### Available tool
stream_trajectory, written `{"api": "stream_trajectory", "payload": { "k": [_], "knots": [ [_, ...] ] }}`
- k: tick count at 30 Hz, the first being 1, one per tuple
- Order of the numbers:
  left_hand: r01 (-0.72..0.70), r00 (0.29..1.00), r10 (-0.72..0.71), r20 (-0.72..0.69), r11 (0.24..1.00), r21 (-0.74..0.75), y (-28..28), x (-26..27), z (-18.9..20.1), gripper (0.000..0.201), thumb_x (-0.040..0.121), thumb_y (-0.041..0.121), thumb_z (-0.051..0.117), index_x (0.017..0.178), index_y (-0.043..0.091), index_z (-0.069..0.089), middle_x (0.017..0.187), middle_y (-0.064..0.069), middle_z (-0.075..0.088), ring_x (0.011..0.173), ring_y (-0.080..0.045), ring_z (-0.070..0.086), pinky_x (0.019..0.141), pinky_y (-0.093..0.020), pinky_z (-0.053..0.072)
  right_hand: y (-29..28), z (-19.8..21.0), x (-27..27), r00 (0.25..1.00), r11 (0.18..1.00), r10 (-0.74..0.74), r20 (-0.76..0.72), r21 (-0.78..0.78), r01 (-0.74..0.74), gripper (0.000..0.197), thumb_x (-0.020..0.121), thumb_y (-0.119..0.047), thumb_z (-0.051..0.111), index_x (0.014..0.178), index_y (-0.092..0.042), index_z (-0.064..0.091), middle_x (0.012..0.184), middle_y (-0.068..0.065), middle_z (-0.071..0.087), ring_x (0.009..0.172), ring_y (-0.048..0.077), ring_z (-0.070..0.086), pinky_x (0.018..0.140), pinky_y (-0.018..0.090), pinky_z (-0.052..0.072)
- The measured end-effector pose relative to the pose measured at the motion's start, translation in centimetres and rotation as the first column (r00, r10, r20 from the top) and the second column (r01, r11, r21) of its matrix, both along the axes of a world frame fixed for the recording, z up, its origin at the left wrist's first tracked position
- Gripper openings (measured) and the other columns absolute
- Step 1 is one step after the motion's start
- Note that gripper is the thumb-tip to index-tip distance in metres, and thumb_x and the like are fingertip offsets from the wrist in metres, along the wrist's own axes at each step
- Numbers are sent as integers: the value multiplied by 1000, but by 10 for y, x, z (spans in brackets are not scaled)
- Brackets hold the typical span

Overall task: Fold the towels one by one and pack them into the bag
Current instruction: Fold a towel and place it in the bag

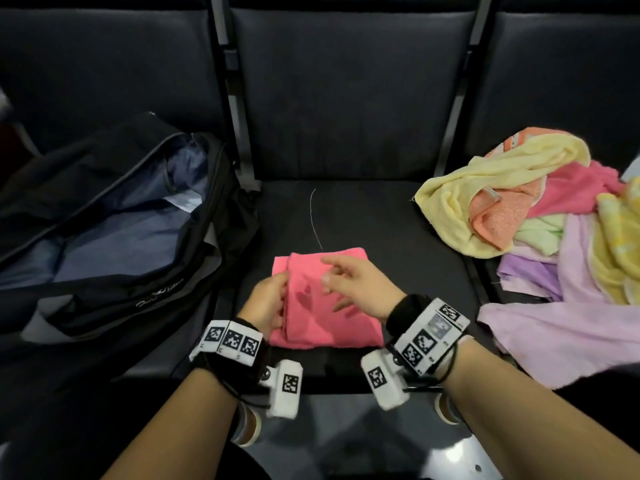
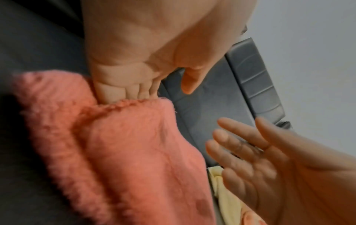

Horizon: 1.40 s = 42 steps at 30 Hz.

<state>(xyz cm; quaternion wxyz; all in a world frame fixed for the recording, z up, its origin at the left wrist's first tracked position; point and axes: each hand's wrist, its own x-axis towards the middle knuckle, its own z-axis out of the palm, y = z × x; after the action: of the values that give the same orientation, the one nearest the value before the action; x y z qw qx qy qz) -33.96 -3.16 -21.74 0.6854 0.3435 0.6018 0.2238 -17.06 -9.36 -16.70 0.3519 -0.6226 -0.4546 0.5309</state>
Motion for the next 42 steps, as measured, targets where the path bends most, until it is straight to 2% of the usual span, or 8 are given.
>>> {"api": "stream_trajectory", "payload": {
  "k": [4, 7, 13, 22, 29, 33, 35, 42],
  "knots": [
    [46, 998, -36, -56, 980, 192, -7, -2, -5, 52, 88, -11, 56, 129, 16, 43, 101, -7, 59, 82, -17, 59, 65, -30, 52, -14, -24, 18, 981, 1000, -25, 190, -8, 27, 38, 92, -5, 61, 129, -15, 61, 105, 8, 55, 76, 20, 60, 66, 44, 58],
    [196, 977, -142, -161, 898, 394, -11, 4, -4, 59, 76, -29, 50, 122, 7, 54, 109, -14, 60, 97, -23, 57, 88, -41, 49, -25, -32, 29, 958, 999, -8, 285, 52, -7, 33, 90, -4, 62, 116, -24, 65, 94, 0, 62, 72, 14, 60, 66, 37, 59],
    [249, 947, -95, -307, 820, 516, -8, -11, -1, 54, 74, -26, 50, 97, 19, 69, 93, 9, 64, 77, -8, 58, 72, -19, 48, -31, -33, 23, 921, 976, 19, 389, 193, -102, 34, 85, -2, 64, 110, -23, 71, 89, -12, 67, 78, 1, 61, 80, 13, 47],
    [340, 860, -81, -503, 826, 450, -10, -28, -10, 55, 78, -15, 51, 125, 10, 62, 124, -21, 55, 101, -39, 62, 99, -46, 51, -46, -45, 15, 765, 921, 260, 590, 88, -380, 34, 82, -16, 71, 115, -21, 71, 105, -2, 60, 102, 15, 59, 95, 27, 46],
    [634, 720, -186, -669, 570, 523, -27, -19, -1, 30, 79, 3, 64, 103, 18, 76, 108, -2, 63, 107, -28, 59, 100, -41, 47, -53, -66, 3, 368, 860, 312, 876, -96, -501, 52, 77, -15, 60, 125, -34, 54, 120, -1, 48, 113, 24, 43, 91, 37, 38],
    [893, 361, -368, -857, 403, 203, -41, -6, -5, 52, 72, 66, 63, 116, 38, 66, 117, 15, 52, 118, -14, 43, 103, -40, 36, -45, -64, 9, 501, 905, 264, 824, -32, -424, 40, 80, -3, 52, 114, -20, 63, 110, 4, 56, 107, 29, 50, 88, 39, 44],
    [924, 263, -333, -905, 357, 137, -42, -4, -8, 61, 69, 61, 72, 124, 39, 59, 121, 14, 49, 119, -14, 42, 102, -40, 36, -41, -57, 16, 642, 940, 185, 744, 56, -336, 34, 78, -2, 56, 106, -15, 69, 104, 5, 61, 104, 28, 55, 88, 37, 47],
    [892, 360, -226, -905, 369, 262, -29, -9, 1, 32, 78, 15, 59, 106, 25, 67, 104, 4, 68, 109, -23, 58, 90, -36, 43, -35, -27, 44, 867, 978, 101, 488, 111, -177, 30, 70, 3, 65, 94, -13, 74, 89, 2, 73, 85, 19, 68, 81, 37, 56]
  ]
}}
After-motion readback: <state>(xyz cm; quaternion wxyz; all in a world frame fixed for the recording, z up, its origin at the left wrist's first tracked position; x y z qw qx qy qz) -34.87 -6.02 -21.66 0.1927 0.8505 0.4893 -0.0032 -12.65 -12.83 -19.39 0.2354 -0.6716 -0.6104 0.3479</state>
